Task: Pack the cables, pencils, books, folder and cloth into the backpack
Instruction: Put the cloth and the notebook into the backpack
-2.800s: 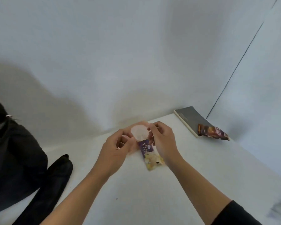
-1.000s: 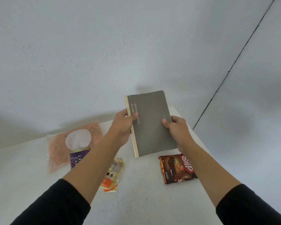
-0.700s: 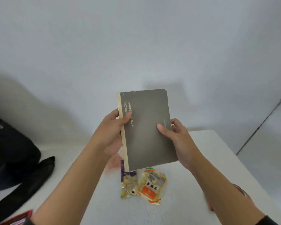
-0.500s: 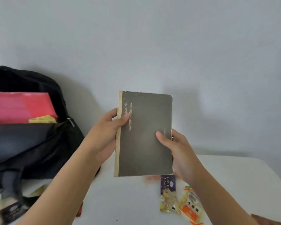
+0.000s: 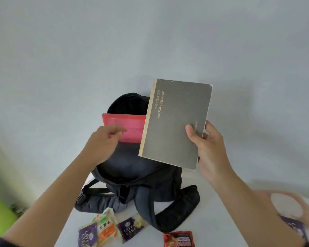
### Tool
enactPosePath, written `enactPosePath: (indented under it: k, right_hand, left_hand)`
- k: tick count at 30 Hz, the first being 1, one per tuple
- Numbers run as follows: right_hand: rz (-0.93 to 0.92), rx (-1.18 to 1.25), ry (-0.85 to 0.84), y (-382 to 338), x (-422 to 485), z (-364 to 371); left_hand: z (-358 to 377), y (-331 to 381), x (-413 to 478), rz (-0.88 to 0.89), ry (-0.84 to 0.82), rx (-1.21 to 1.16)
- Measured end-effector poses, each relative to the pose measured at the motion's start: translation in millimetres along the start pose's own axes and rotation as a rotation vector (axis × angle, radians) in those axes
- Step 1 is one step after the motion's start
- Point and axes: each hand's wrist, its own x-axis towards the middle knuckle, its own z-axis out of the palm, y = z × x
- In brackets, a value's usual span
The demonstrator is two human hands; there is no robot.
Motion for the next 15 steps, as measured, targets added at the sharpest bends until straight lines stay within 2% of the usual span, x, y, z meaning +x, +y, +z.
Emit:
enactPosePath:
  k: [3, 7, 11, 15]
  right_hand:
    - [-0.045, 0.036, 0.023, 7, 9, 34]
    - [-0.151, -0.045, 0.023, 13, 30, 71]
    - [-0.189, -0.247, -0.018, 24, 51, 97]
    - [-0.215, -0.448, -0.041, 41, 71, 110]
  left_hand:
    - [2, -39, 10, 0.071, -0.108, 0.296]
    - [11, -59, 12, 0.104, -0.199, 0.645]
    - [17, -67, 14, 0.125, -0.151, 0.574]
    - [23, -71, 16, 0.097, -0.201, 0.463]
